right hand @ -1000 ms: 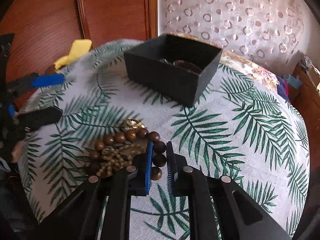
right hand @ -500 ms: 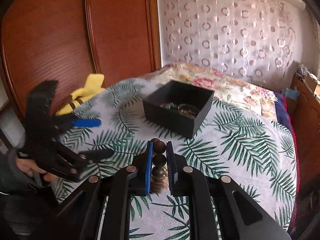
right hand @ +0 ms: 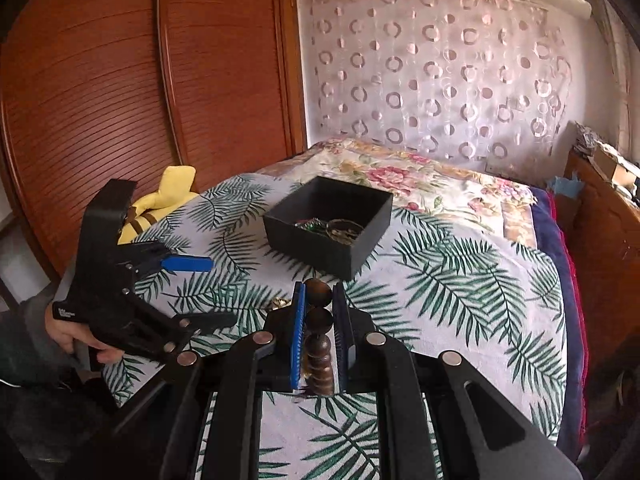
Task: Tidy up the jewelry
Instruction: 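Grasp the gold ring with the left tool while the right tool holds the bead bracelet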
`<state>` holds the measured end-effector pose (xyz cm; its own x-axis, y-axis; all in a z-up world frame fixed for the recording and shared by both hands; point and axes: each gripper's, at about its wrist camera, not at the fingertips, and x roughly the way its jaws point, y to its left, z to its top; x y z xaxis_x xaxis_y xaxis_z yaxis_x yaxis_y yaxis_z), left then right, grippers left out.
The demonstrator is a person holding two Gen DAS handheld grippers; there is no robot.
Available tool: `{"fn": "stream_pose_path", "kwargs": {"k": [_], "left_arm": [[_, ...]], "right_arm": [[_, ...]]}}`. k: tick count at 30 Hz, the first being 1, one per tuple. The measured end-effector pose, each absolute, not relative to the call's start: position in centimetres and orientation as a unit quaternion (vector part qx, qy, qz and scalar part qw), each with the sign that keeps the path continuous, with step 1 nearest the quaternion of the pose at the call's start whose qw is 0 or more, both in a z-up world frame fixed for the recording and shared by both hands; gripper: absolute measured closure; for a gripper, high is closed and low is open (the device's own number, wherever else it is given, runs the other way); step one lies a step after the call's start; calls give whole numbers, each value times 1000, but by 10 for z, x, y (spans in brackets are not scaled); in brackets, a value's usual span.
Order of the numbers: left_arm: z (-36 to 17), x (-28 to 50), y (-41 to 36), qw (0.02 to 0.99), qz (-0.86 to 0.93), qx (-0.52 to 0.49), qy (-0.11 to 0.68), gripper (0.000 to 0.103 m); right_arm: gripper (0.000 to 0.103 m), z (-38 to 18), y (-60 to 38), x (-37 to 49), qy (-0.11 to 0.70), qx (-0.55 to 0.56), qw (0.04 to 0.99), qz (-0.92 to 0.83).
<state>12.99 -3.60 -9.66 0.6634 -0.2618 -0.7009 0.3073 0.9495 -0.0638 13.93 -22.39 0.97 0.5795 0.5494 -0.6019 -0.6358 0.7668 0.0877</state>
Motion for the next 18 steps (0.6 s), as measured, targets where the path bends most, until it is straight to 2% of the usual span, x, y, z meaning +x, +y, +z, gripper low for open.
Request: {"fn": "stream_pose_path", "kwargs": {"k": [2, 8, 12, 14, 18], "left_arm": [[-100, 136, -39, 907, -160, 31, 388, 42], [-105, 156, -55, 893, -177, 45, 411, 64], [-111, 166, -64, 886, -181, 63, 422, 75], [-114, 170, -65, 884, -182, 64, 425, 85], [-112, 168, -61, 886, -194, 53, 418, 85]], "right_arm": [[88, 6, -226, 139, 317, -69, 886, 331], [88, -1, -232, 140, 320, -64, 888, 323], [88, -3, -235, 142, 321, -58, 889, 322], [88, -5, -237, 144, 321, -54, 889, 322], [88, -10, -237, 146, 325, -52, 888, 321]]}}
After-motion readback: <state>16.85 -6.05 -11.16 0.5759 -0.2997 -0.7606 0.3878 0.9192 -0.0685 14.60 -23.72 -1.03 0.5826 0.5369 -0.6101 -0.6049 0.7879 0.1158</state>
